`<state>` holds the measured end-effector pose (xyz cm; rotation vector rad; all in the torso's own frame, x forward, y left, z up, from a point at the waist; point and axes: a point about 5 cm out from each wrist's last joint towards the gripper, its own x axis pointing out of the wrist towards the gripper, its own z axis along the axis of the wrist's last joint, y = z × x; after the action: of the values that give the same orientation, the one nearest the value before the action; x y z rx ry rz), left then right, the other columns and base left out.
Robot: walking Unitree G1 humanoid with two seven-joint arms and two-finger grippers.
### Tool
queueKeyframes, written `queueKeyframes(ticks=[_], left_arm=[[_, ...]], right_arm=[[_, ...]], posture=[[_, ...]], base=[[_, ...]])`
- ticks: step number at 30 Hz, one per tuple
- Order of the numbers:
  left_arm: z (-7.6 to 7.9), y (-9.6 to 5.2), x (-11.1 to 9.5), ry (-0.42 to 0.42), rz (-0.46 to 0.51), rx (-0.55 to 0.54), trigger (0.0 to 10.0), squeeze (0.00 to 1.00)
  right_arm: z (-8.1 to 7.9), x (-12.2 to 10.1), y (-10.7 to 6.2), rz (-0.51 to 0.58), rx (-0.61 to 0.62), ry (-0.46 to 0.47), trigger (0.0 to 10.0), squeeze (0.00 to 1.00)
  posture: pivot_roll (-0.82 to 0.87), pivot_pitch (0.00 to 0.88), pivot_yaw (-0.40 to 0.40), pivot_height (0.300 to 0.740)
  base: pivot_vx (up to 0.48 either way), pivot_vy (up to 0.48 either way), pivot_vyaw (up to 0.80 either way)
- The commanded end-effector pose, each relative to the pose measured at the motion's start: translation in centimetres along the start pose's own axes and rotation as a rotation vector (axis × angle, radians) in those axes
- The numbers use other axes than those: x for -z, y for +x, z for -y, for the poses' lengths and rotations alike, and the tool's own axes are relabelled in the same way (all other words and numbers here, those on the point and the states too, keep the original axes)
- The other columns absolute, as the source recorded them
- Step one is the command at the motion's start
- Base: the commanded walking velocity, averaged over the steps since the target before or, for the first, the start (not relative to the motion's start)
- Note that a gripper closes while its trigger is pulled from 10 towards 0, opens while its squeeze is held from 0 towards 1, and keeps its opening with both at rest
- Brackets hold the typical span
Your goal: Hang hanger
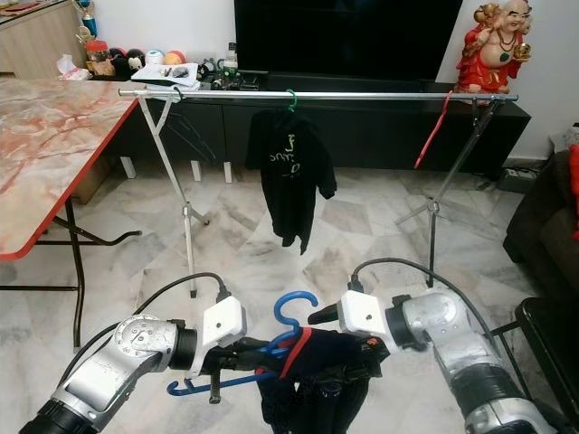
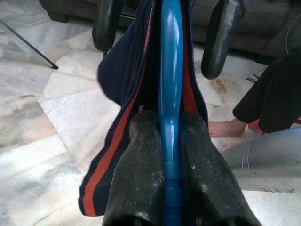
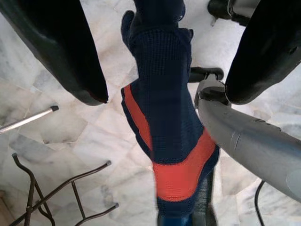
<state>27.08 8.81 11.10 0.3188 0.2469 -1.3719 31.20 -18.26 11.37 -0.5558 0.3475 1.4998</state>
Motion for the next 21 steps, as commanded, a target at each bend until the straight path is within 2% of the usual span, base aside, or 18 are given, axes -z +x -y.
queueKeyframes(ticks=[1,2,3,4,5,21], left_arm=[[0.25,0.4,-1.83,0.071,0.041,0.035,10.0,0.0],[0.27,0.42,-1.86,0.072,0.042,0.037,10.0,0.0],[0.31,0.46,-1.87,0.073,0.042,0.039,10.0,0.0],[0.31,0.46,-1.87,0.073,0.042,0.039,10.0,0.0],[0.35,0.53,-1.88,0.074,0.042,0.041,10.0,0.0],[0.19,0.78,-2.4,0.1,0.055,0.036,10.0,0.0]], right_arm=[[0.52,-0.43,-0.08,0.018,0.027,-0.008,10.0,0.0],[0.58,-0.46,-0.07,0.023,0.032,-0.006,8.8,0.0],[0.74,-0.51,-0.01,0.04,0.047,0.008,6.8,0.0],[0.74,-0.51,-0.01,0.04,0.047,0.008,6.8,0.0],[0.71,-0.47,0.06,0.054,0.042,0.024,0.0,0.0],[0.13,0.04,0.33,0.103,-0.025,0.104,0.0,0.0]], posture=[[0.09,0.045,-0.059,0.74],[0.09,0.047,-0.059,0.74],[0.09,0.047,-0.059,0.74],[0.09,0.047,-0.059,0.74],[0.09,0.047,-0.059,0.74],[0.1,0.049,-0.06,0.74]], base=[[0.0,0.0,0.0],[0.0,0.0,0.0],[0.0,0.0,0.0],[0.0,0.0,0.0],[0.0,0.0,0.0],[0.0,0.0,0.0]])
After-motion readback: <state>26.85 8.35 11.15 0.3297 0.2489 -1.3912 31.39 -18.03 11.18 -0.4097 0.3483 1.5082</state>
